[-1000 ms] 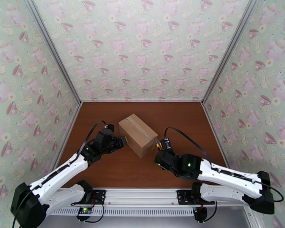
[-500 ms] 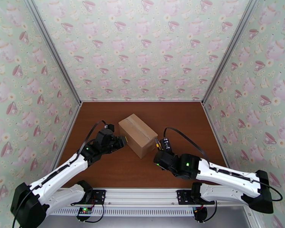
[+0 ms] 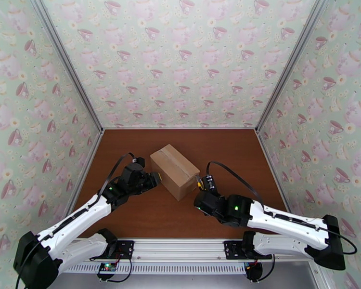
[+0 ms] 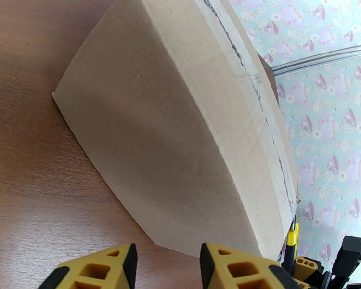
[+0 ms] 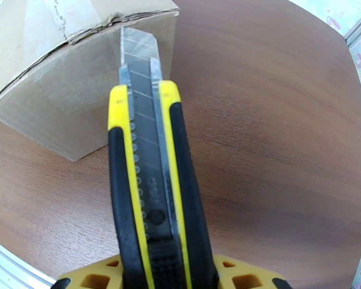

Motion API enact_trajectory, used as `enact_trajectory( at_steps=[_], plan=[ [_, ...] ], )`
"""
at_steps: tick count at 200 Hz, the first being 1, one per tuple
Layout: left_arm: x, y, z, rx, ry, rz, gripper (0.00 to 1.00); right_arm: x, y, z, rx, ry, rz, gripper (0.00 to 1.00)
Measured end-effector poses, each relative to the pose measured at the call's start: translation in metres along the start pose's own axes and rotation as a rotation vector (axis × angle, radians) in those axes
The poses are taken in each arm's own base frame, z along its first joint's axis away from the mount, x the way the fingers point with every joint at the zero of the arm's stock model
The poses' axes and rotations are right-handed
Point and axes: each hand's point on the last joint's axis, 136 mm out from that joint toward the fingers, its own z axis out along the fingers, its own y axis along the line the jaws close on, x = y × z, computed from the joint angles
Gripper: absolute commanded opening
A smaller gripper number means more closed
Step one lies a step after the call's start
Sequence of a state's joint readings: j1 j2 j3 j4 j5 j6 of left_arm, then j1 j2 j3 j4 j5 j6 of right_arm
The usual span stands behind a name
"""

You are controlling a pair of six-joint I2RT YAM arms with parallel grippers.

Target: Unpack the express box

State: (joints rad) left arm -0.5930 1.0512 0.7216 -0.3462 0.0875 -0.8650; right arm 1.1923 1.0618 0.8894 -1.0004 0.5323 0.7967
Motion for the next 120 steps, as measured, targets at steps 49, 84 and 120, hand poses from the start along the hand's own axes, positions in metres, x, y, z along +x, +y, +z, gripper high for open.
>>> enact_trajectory(
  at_steps=[49,84,120],
  plan=[
    [0.0012,0.0004,0.0014,-0.003,0.005,0.001,0.42,-0.0035,0.0028,-0.0008,-0.003,-0.004,-0.005,0.0],
    [0.0018,0.0,0.0014,-0.002,0.006,0.002,0.42,-0.0044,0.0045,0.0001,0.0,0.0,-0.015,0.0],
    [0.0018,0.0,0.0014,-0.002,0.006,0.002,0.42,-0.0038,0.0045,0.0022,0.011,0.004,-0.021,0.0]
  ],
)
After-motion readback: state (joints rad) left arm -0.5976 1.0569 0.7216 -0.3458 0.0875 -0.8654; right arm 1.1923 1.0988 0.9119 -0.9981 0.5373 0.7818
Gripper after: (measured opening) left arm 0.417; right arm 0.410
